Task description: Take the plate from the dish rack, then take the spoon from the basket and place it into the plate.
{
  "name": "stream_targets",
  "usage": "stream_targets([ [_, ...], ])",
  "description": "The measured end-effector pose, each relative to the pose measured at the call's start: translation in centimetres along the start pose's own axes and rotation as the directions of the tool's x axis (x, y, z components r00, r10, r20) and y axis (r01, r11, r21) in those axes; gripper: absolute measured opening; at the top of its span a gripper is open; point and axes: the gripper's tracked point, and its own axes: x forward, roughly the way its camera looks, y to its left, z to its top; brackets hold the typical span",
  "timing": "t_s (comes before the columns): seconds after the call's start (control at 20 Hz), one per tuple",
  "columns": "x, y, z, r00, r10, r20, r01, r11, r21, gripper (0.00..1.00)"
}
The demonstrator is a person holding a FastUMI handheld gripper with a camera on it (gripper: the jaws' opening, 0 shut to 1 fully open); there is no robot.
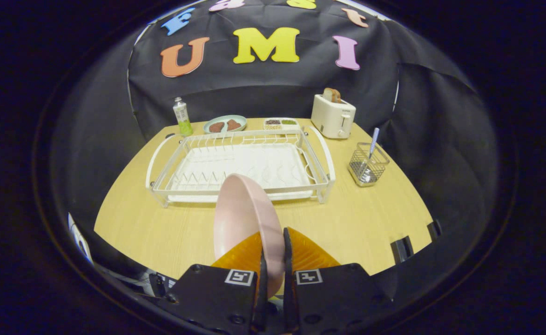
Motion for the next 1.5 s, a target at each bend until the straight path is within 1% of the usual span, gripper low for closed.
stream_targets([
  [0.05,0.4,-0.4,-0.6,1.0,0.003,-0.005,-0.003,1.0,-0.003,0.19],
  [0.25,1.6,-2.0,-2.2,0.998,0.058,0.014,-0.059,0.998,0.036,0.19],
  [0.35,2.4,-3.1,-2.9,0.994,0.108,0.025,-0.109,0.993,0.053,0.2],
  [0.45,3.8,-4.0,-3.5,0.984,0.173,0.051,-0.176,0.982,0.068,0.21],
  [0.5,4.5,-4.6,-4.1,0.98,0.189,0.057,-0.193,0.978,0.075,0.22],
  [0.75,7.0,-6.3,-6.0,0.968,0.244,0.061,-0.249,0.963,0.106,0.33],
  [1.0,8.6,-7.1,-7.0,0.965,0.253,0.077,-0.259,0.96,0.101,0.41],
  [1.05,8.7,-7.3,-7.0,0.965,0.252,0.074,-0.259,0.961,0.098,0.44],
  [1.15,9.0,-7.5,-7.2,0.963,0.259,0.068,-0.265,0.958,0.107,0.47],
  [1.2,9.0,-8.0,-7.2,0.967,0.246,0.069,-0.252,0.962,0.108,0.48],
  [1.25,9.0,-9.0,-6.9,0.974,0.214,0.076,-0.221,0.969,0.11,0.49],
  [1.3,8.9,-9.5,-6.3,0.973,0.206,0.102,-0.217,0.97,0.112,0.47],
  [1.4,8.3,-10.5,-4.9,0.968,0.206,0.144,-0.222,0.969,0.108,0.49],
  [1.5,7.6,-12.1,-3.2,0.965,0.184,0.189,-0.203,0.975,0.089,0.64],
])
